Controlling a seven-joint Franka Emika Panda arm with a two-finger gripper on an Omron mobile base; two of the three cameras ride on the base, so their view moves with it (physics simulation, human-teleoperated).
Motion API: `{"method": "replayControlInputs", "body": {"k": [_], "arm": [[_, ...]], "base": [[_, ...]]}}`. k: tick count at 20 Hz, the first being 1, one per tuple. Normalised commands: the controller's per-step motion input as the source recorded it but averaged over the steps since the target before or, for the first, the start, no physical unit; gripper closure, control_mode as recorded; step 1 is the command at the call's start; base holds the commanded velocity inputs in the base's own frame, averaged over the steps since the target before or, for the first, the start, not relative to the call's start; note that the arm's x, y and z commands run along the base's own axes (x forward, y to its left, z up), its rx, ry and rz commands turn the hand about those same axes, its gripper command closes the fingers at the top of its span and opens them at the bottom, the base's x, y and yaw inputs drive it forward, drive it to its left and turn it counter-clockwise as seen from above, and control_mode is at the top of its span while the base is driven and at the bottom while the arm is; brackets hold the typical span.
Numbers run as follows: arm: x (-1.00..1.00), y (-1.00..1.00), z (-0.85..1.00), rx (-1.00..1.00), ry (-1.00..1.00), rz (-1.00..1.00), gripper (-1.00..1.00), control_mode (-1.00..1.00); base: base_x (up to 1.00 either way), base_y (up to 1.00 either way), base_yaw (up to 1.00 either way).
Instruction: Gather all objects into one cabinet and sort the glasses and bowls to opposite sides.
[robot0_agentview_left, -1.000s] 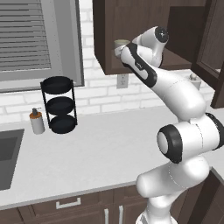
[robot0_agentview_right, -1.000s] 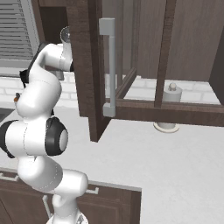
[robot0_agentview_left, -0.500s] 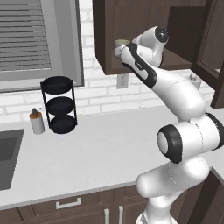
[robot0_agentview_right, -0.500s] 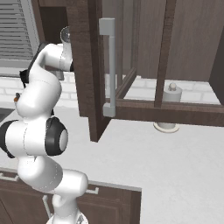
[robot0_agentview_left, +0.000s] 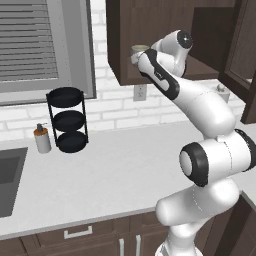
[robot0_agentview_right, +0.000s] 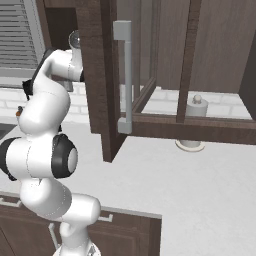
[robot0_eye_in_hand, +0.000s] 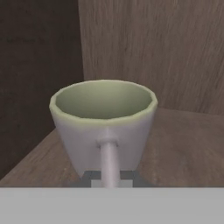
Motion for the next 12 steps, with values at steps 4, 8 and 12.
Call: {"method": "replayControlInputs", "body": {"k": [4,8,12], "arm": [[0.0,0.0,0.0,0.0,0.0,0.0,1.0,-1.0],[0.0,0.0,0.0,0.0,0.0,0.0,1.0,-1.0],[-0.03,0.0,0.0,0.0,0.0,0.0,1.0,-1.0]], "base": [[0.0,0.0,0.0],[0.0,0.0,0.0],[0.0,0.0,0.0]]}}
